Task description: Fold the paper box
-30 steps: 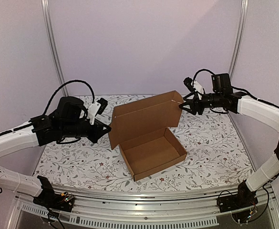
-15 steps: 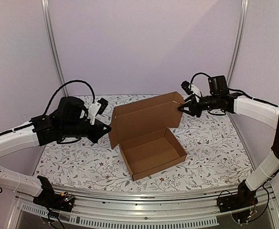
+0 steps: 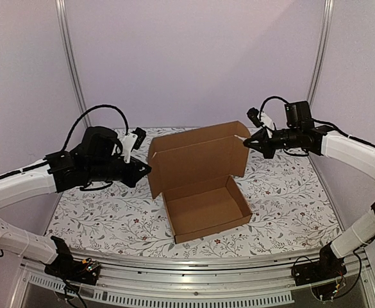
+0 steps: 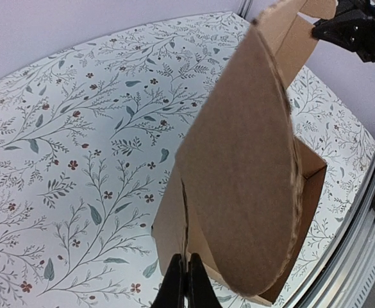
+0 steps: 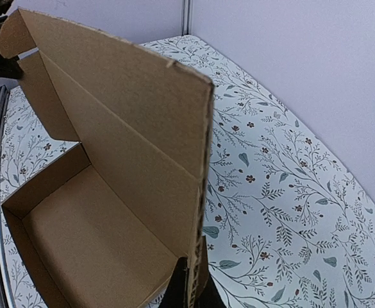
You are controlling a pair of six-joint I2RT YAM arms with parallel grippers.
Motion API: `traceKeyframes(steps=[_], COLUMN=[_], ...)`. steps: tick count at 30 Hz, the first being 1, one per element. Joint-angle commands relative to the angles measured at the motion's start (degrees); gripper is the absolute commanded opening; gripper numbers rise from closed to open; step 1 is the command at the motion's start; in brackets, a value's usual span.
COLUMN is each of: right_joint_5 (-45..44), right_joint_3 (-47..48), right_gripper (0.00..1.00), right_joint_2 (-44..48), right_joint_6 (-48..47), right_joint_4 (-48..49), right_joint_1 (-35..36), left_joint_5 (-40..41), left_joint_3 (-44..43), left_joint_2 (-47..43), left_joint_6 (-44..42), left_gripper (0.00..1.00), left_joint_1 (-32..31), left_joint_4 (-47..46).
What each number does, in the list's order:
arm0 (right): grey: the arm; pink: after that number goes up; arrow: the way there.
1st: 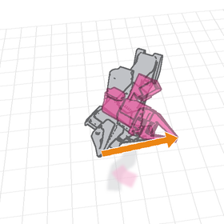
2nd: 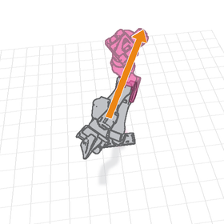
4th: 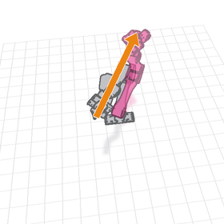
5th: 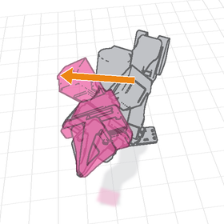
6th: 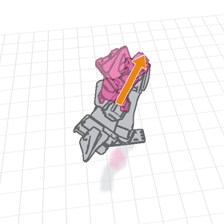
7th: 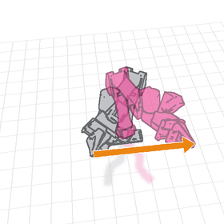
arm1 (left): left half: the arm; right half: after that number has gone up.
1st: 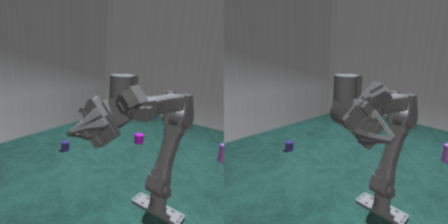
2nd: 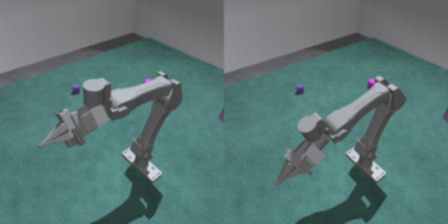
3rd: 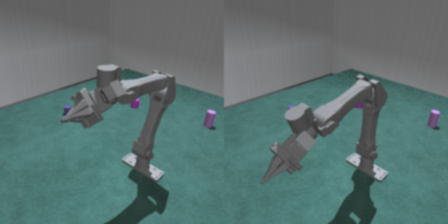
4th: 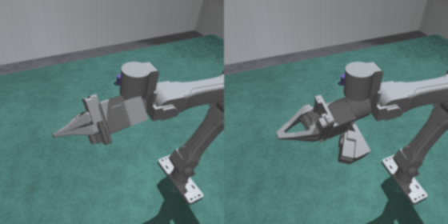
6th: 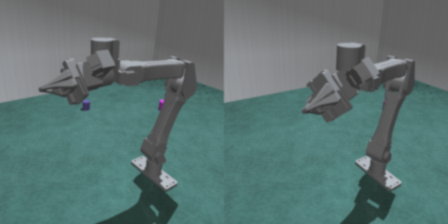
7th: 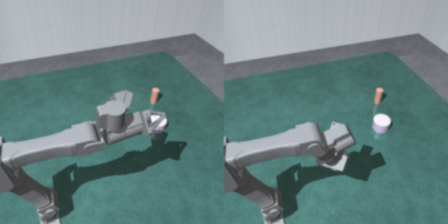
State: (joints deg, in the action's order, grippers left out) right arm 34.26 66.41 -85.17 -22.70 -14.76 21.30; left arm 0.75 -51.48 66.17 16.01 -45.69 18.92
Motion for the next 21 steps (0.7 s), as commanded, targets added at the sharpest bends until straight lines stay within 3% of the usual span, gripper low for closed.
traceKeyframes(steps=[1,9,17,21], right_joint_5=[-3.89,-14.69,-35.77,-41.97], right_joint_3=[-2.28,-7.26,-8.31,-8.52], right_gripper=[0.00,0.00,0.00,0.00], right_joint_2=[4.30,11.00,11.96,11.20], right_joint_6=[1.36,7.83,21.79,28.11], right_joint_4=[-0.73,-0.07,1.75,2.02], right_joint_1=[2.77,10.29,20.90,23.72], left_joint_5=[1.42,2.48,3.73,4.07], left_joint_3=[-3.85,-7.45,-8.06,-8.62], left_joint_2=[2.57,6.37,9.75,11.43], left_joint_6=[2.35,6.16,9.91,10.69], left_gripper=[0.00,0.00,0.00,0.00], left_joint_1=[-1.05,-1.65,-3.37,-4.45], left_joint_4=[-0.22,0.50,-1.66,-1.94])
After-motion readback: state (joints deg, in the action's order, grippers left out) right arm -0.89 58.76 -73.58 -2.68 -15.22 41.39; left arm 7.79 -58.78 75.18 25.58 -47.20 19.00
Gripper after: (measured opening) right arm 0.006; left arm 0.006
